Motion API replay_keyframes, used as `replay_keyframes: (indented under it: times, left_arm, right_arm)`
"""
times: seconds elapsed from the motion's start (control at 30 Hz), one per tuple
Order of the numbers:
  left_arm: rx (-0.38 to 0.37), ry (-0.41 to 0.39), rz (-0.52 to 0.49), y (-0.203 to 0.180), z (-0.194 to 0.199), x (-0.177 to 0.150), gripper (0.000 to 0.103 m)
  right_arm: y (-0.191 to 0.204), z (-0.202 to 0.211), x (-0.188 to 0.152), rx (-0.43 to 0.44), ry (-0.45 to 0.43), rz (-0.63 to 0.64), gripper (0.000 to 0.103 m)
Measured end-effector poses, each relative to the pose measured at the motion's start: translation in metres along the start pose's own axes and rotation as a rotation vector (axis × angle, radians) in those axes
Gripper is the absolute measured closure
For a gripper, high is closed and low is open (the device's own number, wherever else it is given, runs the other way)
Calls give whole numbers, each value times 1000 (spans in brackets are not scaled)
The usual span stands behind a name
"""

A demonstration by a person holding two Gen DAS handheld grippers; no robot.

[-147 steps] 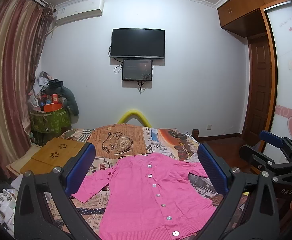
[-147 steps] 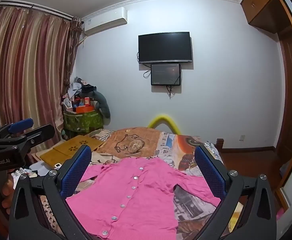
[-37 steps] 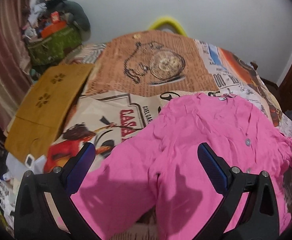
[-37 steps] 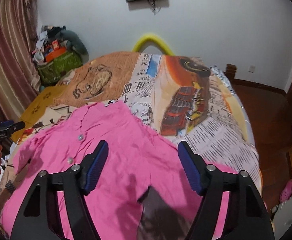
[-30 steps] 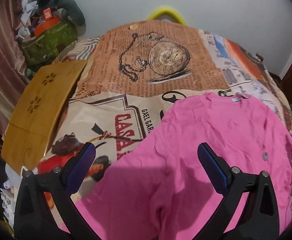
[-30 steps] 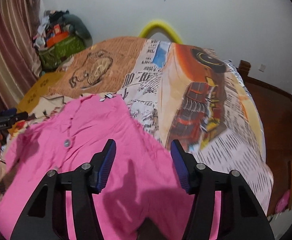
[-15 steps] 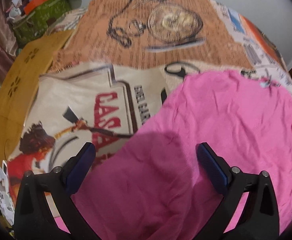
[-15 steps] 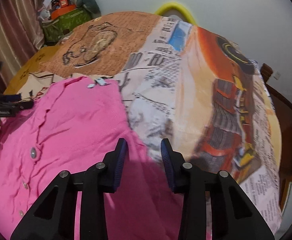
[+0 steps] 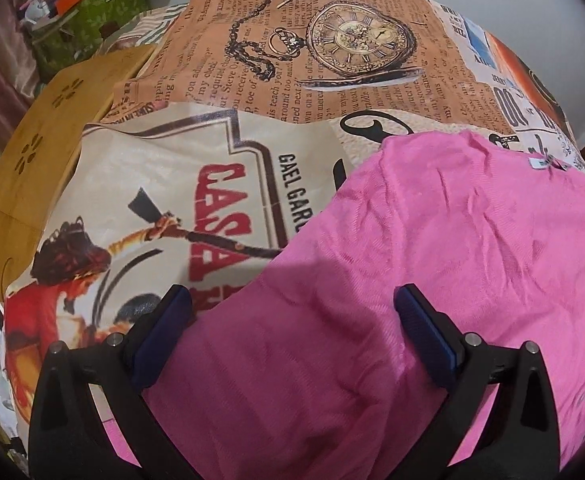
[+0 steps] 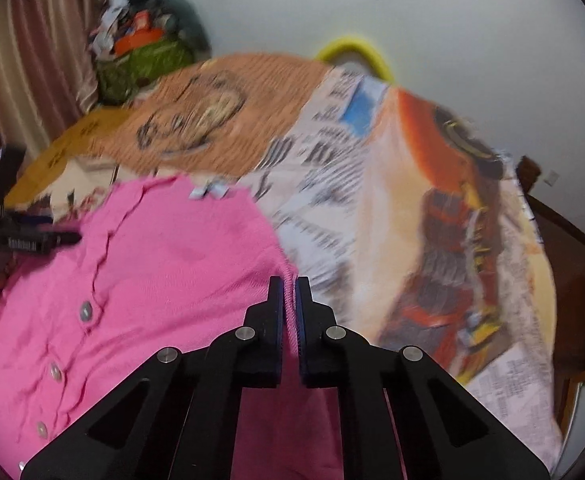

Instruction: Fold small clothes

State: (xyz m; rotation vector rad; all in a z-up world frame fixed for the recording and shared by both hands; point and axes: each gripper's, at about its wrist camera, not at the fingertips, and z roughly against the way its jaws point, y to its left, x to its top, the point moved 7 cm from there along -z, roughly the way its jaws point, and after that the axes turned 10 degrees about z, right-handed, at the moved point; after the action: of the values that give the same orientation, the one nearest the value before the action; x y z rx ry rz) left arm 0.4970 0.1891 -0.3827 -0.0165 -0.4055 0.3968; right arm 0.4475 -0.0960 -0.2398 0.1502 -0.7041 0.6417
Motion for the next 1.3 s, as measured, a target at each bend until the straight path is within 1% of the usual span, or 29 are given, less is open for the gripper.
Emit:
replay_keyframes:
  times: [0.1,0.2,0.27,0.33,0.4,0.43,0.53,0.57,0.6,0.63,0.67,0.7,0.73,0.77,0.8,0.83,0.9,0.97,1.07,1.17,1.3]
  left_arm:
    - [7,-10,-10,-1,0,-1,0]
    - [12,-19,-19,-2,0,-2,0]
    - [10,-13,-18,-2,0,0,0]
    - [12,0,-13,-1,0,1,0]
    - [14,15,-15,-2,4,2,0]
    - [4,13,-20,-4,7,2,0]
    - [-36,-24,-43,-19,25,1,0]
    - [-61,-39,-60,-27,32,0,0]
    - [-77,-52,-80,-35,39,-3,0]
    - [-83,-60,-96,-42,43,-5,0]
    - [-87,-66,-117,-49,46,-9,0]
    - [-91,-70,-145,-58,48,-14,0]
    - [-84,-72,-179,-65,48,-18,0]
    - [-58,-83,-211,-70,47,-22,0]
    - [-27,-93,-244,-74,44,-27,0]
    - [-18,-93,-258,-75,42,-32,0]
    - [-45,-79,-226,-68,41,-37,0]
    - [-79,-47,-171,-54,39,-41,0]
    - [-76,-47,-153,-39,35,-45,0]
    - [-45,-68,-175,-40,37,-51,0]
    - [5,-101,-211,-44,38,-53,0]
  right_arm:
    - [-24,7,6,-44,-14,-28,98]
    - [-42,11,8,-57,-26,-72,98]
    - [-43,15,4,-25,-43,-118,98]
    - [-35,17,-1,48,-55,-138,98]
    - [-18,15,-10,131,-19,-105,97]
    - [-7,15,-14,152,-7,-74,97]
    - [21,9,-29,142,47,54,96]
    - [27,6,-33,130,59,81,94]
    - [31,3,-35,114,65,96,88]
    - [34,2,-36,102,60,97,78]
    - [34,0,-35,90,48,87,73]
    - [32,0,-35,80,37,69,65]
    - [31,0,-34,92,23,43,62]
    - [32,0,-35,117,16,18,62]
    - [31,-1,-38,148,23,-11,61]
    - [34,-1,-41,168,34,-23,58]
    - [40,1,-44,166,27,-4,58]
    - [47,6,-46,192,35,29,58]
    - [52,19,-47,241,33,67,58]
    - [36,33,-37,240,-20,14,58]
    - [-4,35,-18,193,-82,-120,58]
